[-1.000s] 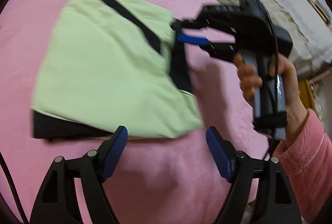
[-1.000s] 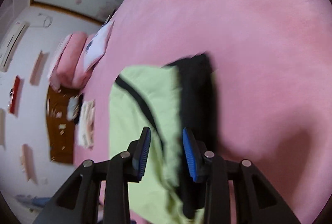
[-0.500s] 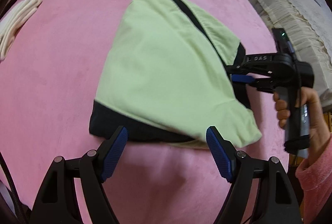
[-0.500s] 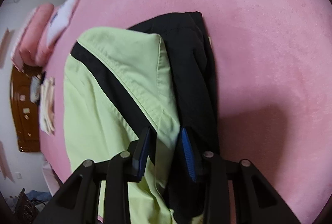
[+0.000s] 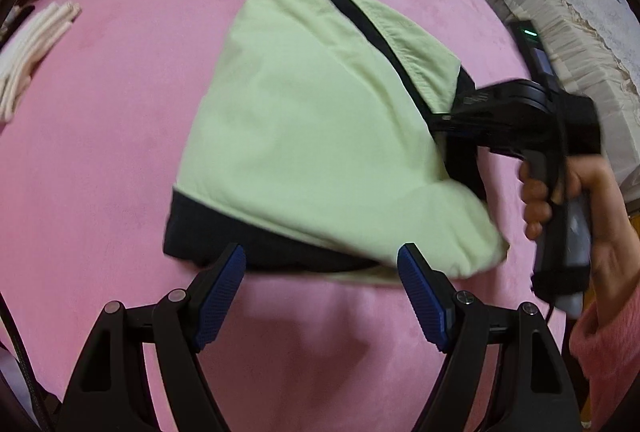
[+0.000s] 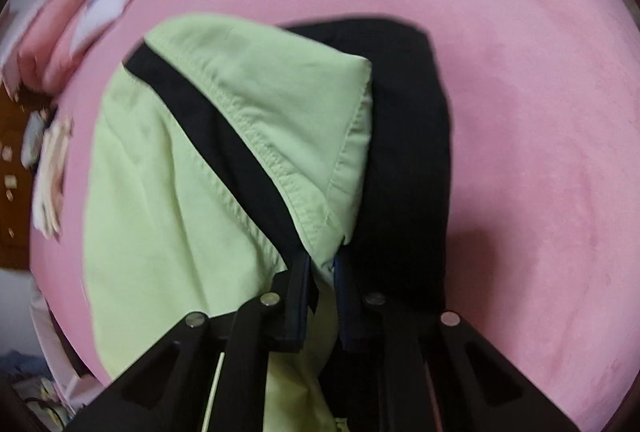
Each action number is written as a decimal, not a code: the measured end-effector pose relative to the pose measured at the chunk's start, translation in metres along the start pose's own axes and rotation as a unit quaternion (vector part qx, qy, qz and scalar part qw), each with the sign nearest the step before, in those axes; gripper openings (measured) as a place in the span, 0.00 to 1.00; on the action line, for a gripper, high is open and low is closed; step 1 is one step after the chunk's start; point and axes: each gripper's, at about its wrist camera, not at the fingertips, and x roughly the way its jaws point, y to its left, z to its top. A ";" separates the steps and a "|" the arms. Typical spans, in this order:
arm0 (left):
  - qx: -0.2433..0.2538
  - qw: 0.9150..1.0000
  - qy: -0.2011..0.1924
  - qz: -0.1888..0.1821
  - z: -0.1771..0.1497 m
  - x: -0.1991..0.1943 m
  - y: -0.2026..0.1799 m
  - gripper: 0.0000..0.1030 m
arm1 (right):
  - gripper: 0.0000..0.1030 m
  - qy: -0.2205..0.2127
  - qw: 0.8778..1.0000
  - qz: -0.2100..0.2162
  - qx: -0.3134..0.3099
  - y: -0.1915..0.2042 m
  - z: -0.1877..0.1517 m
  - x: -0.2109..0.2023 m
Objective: Fold large clothes
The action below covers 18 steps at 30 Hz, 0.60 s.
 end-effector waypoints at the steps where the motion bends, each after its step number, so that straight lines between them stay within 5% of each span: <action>1: 0.002 1.000 -0.004 0.000 0.002 -0.001 0.000 0.75 | 0.08 -0.022 1.000 0.008 0.007 -0.003 0.000 -0.012; 5: 0.005 1.000 -0.024 0.005 0.016 -0.007 0.002 0.75 | 0.08 -0.084 0.996 0.020 0.024 -0.013 -0.008 -0.058; 10: 0.007 0.999 -0.036 0.022 0.027 -0.010 0.006 0.75 | 0.07 -0.080 0.996 -0.040 0.022 -0.027 -0.015 -0.051; 15: 0.023 0.998 -0.030 0.054 0.032 -0.008 0.011 0.75 | 0.11 -0.062 0.994 -0.050 0.074 -0.056 -0.021 -0.036; 18: 0.040 0.995 -0.030 0.086 0.037 -0.009 0.018 0.75 | 0.43 -0.073 0.990 -0.054 0.104 -0.062 -0.029 -0.045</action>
